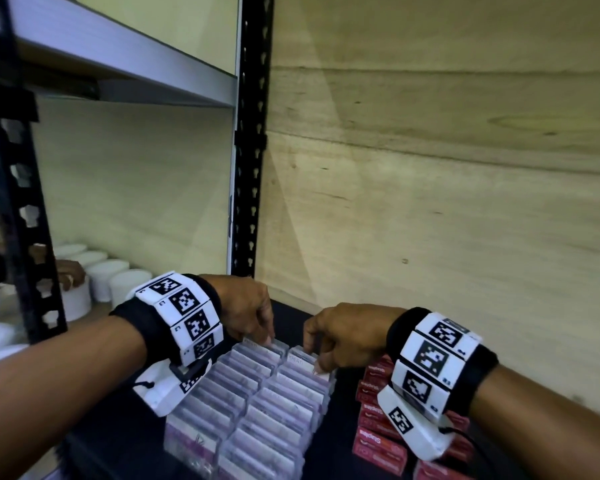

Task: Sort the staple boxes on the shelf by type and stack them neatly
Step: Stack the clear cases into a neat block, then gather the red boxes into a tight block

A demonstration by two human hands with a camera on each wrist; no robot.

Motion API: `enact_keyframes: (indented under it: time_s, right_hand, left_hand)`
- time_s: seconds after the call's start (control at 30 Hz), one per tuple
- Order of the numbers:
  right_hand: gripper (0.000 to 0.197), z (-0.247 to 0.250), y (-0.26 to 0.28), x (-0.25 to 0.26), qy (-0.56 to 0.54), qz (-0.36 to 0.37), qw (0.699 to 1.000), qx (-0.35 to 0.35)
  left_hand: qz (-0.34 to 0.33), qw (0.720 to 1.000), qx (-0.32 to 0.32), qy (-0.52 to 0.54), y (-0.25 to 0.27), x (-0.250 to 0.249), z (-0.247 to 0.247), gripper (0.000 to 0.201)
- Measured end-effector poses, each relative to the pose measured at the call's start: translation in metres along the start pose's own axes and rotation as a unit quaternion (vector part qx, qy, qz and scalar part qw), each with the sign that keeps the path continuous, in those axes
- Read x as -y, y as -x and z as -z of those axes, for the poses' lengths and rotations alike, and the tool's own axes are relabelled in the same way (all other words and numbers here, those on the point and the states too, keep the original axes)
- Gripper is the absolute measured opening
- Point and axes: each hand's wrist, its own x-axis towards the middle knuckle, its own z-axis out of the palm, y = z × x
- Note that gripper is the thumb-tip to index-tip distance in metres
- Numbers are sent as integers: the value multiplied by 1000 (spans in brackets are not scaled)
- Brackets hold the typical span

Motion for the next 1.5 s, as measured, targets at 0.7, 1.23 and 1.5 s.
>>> enact_keyframes:
  time_s: [0.7, 1.23, 1.5]
  right_hand:
    - [40, 2, 41, -3, 9, -9, 1000, -26]
    - [34, -46, 127, -33, 18, -143, 989, 40]
    - [29, -76, 135, -25, 50, -147, 988, 12]
  left_hand:
    - [-16, 988, -86, -129, 33, -32, 17, 33]
    - [-125, 957, -41, -257, 61, -172, -53, 34]
    - [-79, 958, -32, -274, 60, -190, -81, 33]
